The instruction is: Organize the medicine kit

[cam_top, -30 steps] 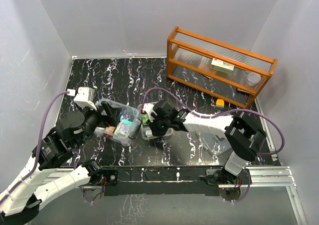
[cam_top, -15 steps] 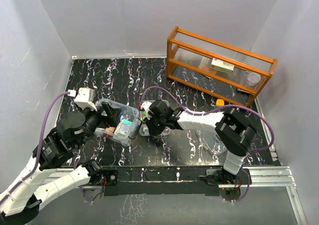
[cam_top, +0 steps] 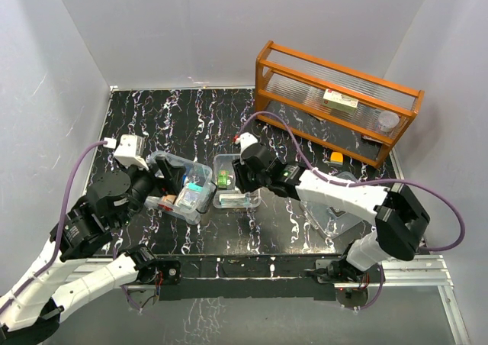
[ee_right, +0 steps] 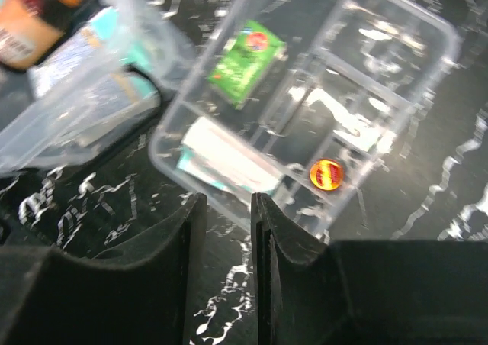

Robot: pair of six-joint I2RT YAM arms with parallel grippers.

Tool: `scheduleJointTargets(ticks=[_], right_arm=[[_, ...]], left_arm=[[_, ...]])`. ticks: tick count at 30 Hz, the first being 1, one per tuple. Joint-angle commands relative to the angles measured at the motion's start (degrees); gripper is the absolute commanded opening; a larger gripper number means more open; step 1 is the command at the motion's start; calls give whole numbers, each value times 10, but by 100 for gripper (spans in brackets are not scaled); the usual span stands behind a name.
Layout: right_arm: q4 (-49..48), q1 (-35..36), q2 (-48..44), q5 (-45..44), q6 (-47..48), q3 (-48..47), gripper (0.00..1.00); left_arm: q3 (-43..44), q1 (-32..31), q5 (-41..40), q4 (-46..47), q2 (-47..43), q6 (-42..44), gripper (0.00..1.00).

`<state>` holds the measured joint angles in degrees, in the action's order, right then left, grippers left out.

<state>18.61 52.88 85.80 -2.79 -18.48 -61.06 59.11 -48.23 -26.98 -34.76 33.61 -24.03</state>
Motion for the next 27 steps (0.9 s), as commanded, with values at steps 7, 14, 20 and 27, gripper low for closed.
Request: scheduleJointTargets(ticks=[7,14,20,27], right_arm=[[74,-48,-111,-180,-136,77,43],[80,-57,-79,-172,-158,79,48],[66,-57,35,-167,-159,-7,47],[22,-57,116,-92,-164,-58,44]], left_arm=[[-33,-1,31,-11,66,-29,83],[-59,-1,95,12,156,-75,86],[-63,-1,75,-15,229,-109,78],[-83,-1,41,-33,245,-120,68]])
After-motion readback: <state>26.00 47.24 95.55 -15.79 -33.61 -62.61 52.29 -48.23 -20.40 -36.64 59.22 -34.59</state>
